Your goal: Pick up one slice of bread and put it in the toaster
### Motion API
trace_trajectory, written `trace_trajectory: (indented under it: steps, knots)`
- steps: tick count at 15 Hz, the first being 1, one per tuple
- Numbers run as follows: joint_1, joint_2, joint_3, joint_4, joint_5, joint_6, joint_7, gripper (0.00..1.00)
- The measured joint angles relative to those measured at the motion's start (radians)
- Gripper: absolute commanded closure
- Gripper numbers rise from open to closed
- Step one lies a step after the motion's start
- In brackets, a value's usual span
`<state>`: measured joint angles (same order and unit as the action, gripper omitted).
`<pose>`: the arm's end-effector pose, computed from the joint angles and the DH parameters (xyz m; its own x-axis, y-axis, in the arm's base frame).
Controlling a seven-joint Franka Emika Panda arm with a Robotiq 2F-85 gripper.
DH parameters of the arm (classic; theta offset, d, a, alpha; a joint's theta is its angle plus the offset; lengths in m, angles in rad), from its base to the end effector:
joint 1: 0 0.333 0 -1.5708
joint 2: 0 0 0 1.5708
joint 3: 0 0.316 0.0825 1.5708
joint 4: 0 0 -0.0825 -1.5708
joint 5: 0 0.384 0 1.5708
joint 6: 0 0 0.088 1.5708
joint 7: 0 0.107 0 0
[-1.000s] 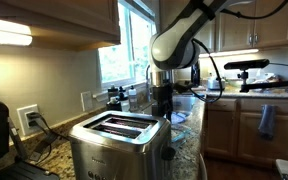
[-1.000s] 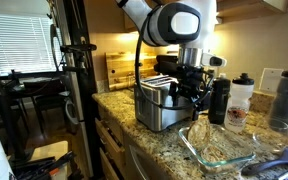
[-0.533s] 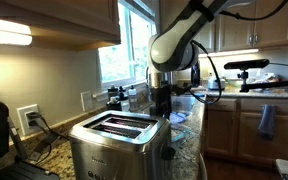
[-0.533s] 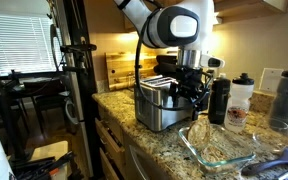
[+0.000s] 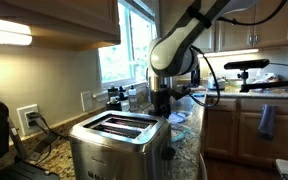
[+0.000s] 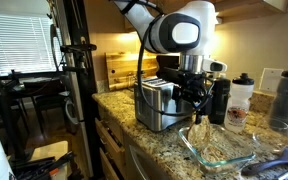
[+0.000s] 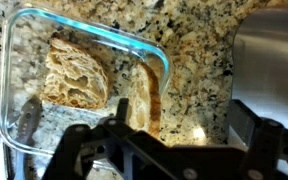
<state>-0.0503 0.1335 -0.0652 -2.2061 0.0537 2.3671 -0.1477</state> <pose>0.5446 -0.0623 0.3231 0.9995 -0.0054 0.0315 -0.0046 -0.9997 -0.0256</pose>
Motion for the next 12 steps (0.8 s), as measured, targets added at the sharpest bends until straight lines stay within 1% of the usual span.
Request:
trace_trajectory:
  steps: [6,12]
  knots:
    - [0.007,0.049,0.006,-0.005,-0.013,0.055,0.046,0.00]
    - [0.007,0.062,0.003,-0.003,-0.035,0.071,0.072,0.00]
